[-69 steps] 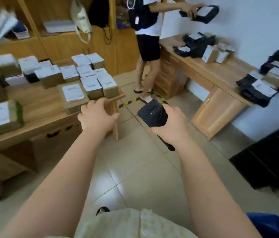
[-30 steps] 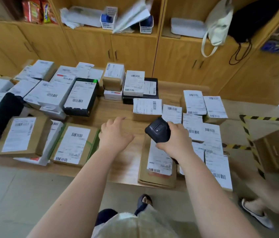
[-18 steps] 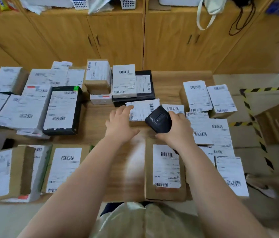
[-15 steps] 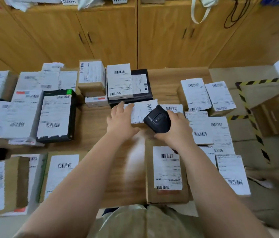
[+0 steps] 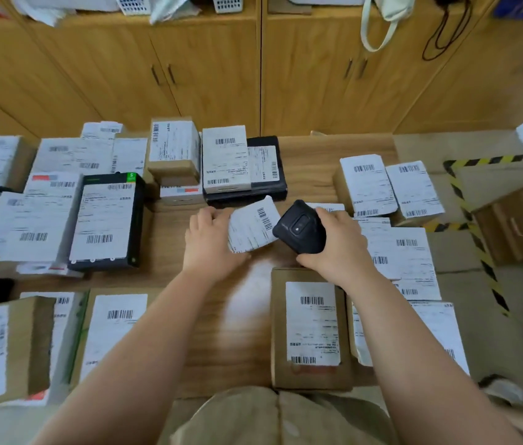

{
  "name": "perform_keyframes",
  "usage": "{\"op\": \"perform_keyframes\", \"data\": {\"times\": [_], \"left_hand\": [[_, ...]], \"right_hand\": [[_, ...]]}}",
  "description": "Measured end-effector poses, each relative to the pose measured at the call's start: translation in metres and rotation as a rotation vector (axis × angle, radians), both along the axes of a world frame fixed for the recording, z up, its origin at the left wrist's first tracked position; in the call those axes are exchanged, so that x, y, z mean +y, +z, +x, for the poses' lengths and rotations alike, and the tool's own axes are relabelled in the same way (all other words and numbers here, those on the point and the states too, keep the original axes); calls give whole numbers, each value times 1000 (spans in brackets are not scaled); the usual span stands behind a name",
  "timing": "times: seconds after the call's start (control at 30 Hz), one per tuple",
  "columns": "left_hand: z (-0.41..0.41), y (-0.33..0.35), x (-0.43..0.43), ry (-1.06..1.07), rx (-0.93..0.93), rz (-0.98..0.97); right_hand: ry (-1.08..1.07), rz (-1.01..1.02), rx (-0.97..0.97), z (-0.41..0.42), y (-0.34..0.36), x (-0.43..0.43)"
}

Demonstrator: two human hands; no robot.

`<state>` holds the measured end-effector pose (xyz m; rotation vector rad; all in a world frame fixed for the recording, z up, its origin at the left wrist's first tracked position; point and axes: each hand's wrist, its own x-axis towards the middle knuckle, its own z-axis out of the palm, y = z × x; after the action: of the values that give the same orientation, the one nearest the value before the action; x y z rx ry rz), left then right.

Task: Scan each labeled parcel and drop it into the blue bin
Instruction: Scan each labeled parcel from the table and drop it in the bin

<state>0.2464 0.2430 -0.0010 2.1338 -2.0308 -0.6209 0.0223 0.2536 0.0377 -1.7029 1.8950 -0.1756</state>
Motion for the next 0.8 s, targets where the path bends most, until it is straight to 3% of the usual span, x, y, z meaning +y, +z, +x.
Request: {"op": "perform_keyframes", "data": {"times": [0.3, 0.47, 0.8], "left_hand": [[23, 31, 70, 244, -220, -301], [22, 51, 92, 328, -254, -333], [13, 69, 119, 391, -277, -374]], "right_hand": [[372, -188, 136, 13, 34, 13], [490, -281, 238, 20, 47, 24], [507, -298, 248, 27, 46, 43]]}}
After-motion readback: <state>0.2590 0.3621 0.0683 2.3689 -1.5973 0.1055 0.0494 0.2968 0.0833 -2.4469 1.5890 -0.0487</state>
